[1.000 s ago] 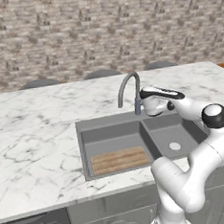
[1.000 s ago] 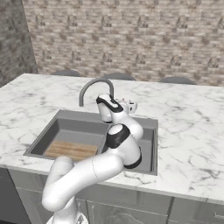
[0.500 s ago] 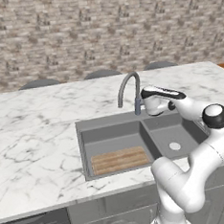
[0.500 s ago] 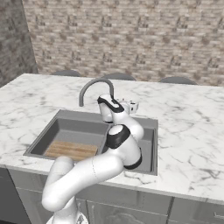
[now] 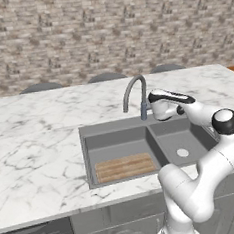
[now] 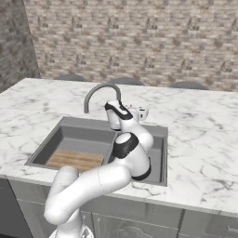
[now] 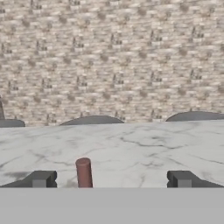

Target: Turn on the sink faucet with hot water and rinse the cutting board for ten seconds, then turn off the faucet. Push the cutting board to reach the water if necessary.

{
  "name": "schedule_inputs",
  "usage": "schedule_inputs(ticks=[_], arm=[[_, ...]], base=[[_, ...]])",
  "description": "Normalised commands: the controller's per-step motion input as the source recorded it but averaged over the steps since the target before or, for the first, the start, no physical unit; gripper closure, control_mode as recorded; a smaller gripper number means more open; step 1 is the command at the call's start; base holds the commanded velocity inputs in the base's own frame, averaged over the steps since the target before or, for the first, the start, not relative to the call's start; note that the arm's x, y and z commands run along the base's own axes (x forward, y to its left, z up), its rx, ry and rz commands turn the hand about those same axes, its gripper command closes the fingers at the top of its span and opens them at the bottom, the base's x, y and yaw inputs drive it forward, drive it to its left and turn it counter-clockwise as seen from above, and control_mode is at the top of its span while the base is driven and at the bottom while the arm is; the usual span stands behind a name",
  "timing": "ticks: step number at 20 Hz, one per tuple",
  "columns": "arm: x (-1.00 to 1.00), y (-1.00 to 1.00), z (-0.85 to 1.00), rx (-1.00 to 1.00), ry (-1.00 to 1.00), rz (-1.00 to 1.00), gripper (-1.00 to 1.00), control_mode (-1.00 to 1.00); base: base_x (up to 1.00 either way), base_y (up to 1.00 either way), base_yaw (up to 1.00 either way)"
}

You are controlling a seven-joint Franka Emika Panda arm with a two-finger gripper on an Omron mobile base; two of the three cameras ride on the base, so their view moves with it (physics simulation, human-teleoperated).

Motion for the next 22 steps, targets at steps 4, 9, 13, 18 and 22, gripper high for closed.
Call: schedule_inputs(ticks=[4, 9, 13, 18, 22], arm=[[0.01, -0.05, 0.00, 0.00, 0.00, 0.00, -1.00, -1.00], [0.01, -0.03, 0.00, 0.00, 0.00, 0.00, -1.00, -1.00], [0.02, 0.00, 0.00, 0.00, 0.00, 0.00, -1.00, -1.00], [0.04, 0.00, 0.00, 0.00, 0.00, 0.00, -1.00, -1.00], [0.03, 0.00, 0.00, 0.00, 0.00, 0.00, -1.00, -1.00]], base=[[0.00, 0.00, 0.00], [0.00, 0.00, 0.00], [0.00, 0.00, 0.00], [0.00, 0.00, 0.00], [0.00, 0.00, 0.00]])
